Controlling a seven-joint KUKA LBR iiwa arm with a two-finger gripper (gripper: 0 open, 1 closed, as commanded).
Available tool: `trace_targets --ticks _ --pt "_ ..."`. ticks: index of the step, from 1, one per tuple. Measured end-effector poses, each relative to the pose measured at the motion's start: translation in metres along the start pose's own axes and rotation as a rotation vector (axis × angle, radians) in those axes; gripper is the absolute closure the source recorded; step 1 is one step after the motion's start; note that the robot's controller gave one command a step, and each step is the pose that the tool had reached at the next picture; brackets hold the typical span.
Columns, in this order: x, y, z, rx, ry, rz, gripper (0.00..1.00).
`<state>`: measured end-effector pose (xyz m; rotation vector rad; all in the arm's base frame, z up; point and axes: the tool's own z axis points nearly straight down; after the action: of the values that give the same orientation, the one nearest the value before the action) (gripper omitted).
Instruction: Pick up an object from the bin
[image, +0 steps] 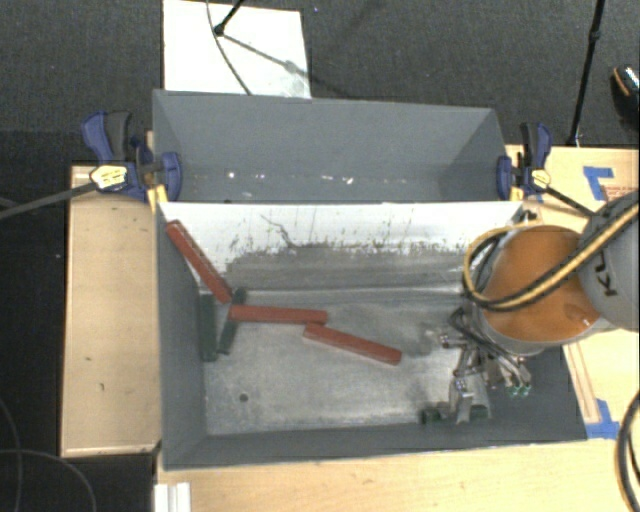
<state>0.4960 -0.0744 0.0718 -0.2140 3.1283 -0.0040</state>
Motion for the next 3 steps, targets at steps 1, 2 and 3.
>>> trace_targets --ticks 1,2,3 --pt "-0.0338 0.0782 -0.0064 -0.006 0.0 0.153 0.0" --pt "-0.0327 0.0744 -0.0062 -0.003 0.001 0.16 1.0" --pt "-0.0325 0.0744 -0.0061 -0.003 0.002 0.161 0.0"
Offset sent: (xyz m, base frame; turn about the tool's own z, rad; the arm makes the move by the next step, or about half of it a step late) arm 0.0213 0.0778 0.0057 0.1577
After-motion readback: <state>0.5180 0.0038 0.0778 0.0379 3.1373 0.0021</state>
